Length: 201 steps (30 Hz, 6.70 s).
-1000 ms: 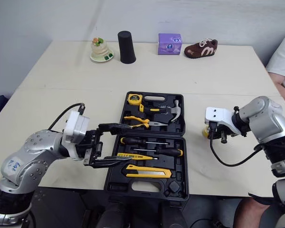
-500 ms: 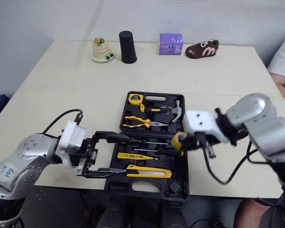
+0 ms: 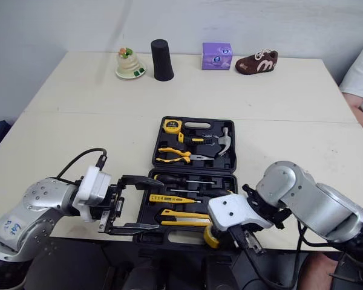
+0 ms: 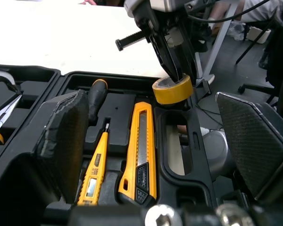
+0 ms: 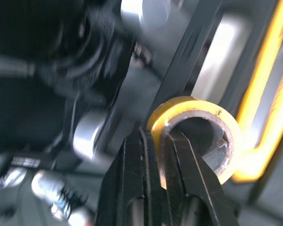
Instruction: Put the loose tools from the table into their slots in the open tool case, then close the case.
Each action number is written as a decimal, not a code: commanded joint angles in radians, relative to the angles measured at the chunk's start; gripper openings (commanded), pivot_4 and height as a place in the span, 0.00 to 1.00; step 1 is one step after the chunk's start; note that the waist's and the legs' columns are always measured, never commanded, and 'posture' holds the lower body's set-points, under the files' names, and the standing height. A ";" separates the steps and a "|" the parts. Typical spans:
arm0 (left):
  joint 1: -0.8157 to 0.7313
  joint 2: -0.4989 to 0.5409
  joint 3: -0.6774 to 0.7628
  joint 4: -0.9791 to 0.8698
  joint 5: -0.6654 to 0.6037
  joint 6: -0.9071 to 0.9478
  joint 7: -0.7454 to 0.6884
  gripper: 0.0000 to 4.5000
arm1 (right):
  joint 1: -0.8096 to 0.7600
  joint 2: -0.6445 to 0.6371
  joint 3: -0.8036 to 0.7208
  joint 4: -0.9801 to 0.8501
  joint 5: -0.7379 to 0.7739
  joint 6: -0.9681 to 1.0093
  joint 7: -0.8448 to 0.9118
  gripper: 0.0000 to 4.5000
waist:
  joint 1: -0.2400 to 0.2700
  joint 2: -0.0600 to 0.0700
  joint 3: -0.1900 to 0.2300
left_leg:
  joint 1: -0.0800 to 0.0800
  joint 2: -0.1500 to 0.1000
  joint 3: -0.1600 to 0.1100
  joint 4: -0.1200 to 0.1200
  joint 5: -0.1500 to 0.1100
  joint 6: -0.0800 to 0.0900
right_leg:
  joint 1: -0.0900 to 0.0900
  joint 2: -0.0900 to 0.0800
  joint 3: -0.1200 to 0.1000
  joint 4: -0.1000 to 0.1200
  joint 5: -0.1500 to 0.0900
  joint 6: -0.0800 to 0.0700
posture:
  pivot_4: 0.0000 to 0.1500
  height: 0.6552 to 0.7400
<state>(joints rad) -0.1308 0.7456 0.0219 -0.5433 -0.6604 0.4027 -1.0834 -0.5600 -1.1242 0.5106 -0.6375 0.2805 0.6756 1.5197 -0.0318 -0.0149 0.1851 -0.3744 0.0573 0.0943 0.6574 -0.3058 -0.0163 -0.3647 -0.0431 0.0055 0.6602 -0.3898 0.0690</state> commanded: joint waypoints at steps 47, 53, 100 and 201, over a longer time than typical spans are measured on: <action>-0.047 0.012 0.006 0.046 0.021 -0.034 -0.015 1.00 | 0.494 0.237 -0.409 0.280 0.225 -0.474 -0.084 0.01 | 0.000 -0.005 0.001 | 0.004 0.000 -0.001 0.000 -0.001 0.002 | 0.006 0.000 -0.001 -0.002 0.000 0.000 | 1.00 0.93; -0.021 0.041 0.031 0.039 0.012 -0.021 -0.029 1.00 | 0.528 0.298 -0.352 0.406 0.118 -0.534 -0.123 0.01 | 0.003 -0.006 0.001 | 0.004 0.000 -0.001 0.000 0.000 0.001 | 0.005 0.001 -0.001 -0.001 0.000 0.000 | 1.00 0.93; -0.312 -0.139 -0.177 0.541 0.436 0.054 0.268 0.01 | 0.347 0.214 -0.550 0.689 0.008 -0.433 -0.438 0.00 | 0.004 -0.007 0.000 | 0.000 0.000 0.003 -0.002 0.001 0.000 | -0.002 0.000 0.001 -0.001 0.002 0.001 | 1.00 0.93; -1.085 -0.376 -0.133 1.252 0.474 0.769 0.493 0.06 | -0.533 0.635 -0.693 1.148 0.081 0.939 -1.203 0.00 | 0.002 -0.008 0.000 | -0.032 -0.005 0.007 0.019 0.010 -0.003 | -0.045 -0.004 0.005 0.038 0.002 0.001 | 1.00 0.93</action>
<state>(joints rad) -1.2048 0.3650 -0.1347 0.7077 -0.1918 1.1796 -0.6014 -1.1057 -0.4889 -0.1560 0.4874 0.3833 1.5990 0.3471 -0.0298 -0.0227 0.1852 -0.4067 0.0523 0.1018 0.6767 -0.2961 -0.0190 -0.4092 -0.0467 0.0101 0.6981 -0.3874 0.0696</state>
